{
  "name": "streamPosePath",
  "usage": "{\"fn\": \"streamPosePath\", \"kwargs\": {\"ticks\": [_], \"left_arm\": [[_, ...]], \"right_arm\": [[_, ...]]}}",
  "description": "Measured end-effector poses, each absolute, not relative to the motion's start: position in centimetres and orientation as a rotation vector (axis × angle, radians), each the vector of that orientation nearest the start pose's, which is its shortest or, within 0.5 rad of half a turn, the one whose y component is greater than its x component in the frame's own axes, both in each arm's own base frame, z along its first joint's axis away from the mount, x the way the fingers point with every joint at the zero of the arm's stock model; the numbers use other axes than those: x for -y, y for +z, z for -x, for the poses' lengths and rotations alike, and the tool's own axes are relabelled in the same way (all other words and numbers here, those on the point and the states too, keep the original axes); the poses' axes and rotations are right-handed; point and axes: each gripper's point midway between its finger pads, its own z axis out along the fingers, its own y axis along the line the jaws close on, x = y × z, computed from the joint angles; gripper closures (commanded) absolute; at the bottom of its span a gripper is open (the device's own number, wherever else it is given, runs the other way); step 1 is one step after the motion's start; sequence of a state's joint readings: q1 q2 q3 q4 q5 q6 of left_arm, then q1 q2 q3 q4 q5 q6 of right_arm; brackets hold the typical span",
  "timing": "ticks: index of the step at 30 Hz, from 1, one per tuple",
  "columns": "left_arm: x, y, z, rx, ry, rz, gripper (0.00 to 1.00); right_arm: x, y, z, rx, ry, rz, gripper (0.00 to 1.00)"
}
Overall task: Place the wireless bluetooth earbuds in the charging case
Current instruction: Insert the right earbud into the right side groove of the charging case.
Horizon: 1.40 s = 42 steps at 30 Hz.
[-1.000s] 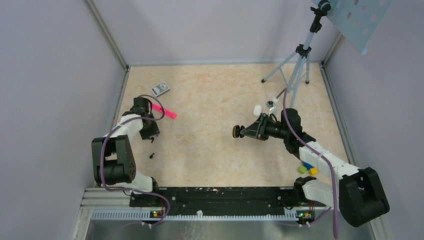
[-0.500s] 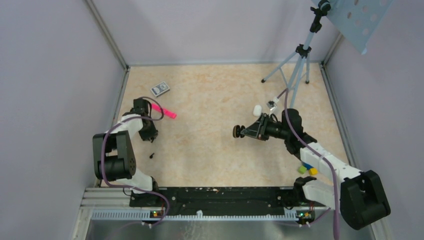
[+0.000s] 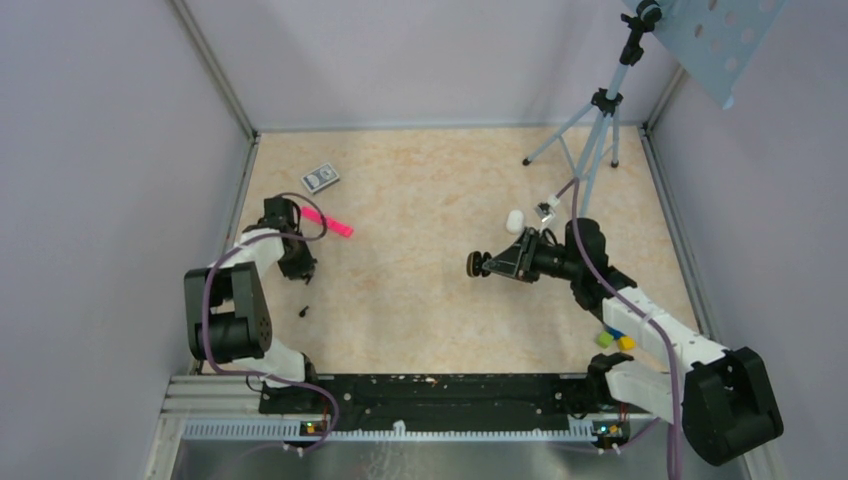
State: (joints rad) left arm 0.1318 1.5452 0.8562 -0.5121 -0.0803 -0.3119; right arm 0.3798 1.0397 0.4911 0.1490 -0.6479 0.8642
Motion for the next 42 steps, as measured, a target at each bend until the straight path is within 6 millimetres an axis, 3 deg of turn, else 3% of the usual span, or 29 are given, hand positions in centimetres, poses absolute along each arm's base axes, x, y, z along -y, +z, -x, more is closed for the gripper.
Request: {"fn": "streamPosePath", "kwargs": {"ticks": [6, 11, 16, 19, 22, 31, 42], "left_arm": [[-0.5, 3.4, -29.7, -2.671, -0.220, 0.620, 0.82], [3.9, 7.3, -30.6, -2.561, -0.534, 0.542, 0.86], [10.7, 12.5, -30.9, -2.425, -0.790, 0.288, 0.88], [15.7, 15.5, -29.8, -2.340, -0.939, 0.071, 0.90], [19.0, 18.0, -28.7, -2.253, -1.058, -0.087, 0.89], [23.1, 23.8, -27.9, -1.982, -1.208, -0.322, 0.88], [25.0, 26.2, -26.9, -1.869, -1.300, -0.428, 0.89]], "right_arm": [[-22.8, 15.4, -22.2, -2.221, 1.365, -0.034, 1.00], [-22.2, 14.0, -21.7, -2.277, 1.307, -0.028, 1.00], [-22.4, 13.8, -21.3, -2.292, 1.325, -0.001, 1.00], [-22.5, 13.4, -21.0, -2.311, 1.342, 0.014, 1.00], [-22.6, 13.3, -20.8, -2.323, 1.354, 0.018, 1.00], [-23.4, 15.0, -21.7, -2.284, 1.403, 0.002, 1.00], [-25.1, 15.8, -21.6, -2.276, 1.443, -0.035, 1.00]]}}
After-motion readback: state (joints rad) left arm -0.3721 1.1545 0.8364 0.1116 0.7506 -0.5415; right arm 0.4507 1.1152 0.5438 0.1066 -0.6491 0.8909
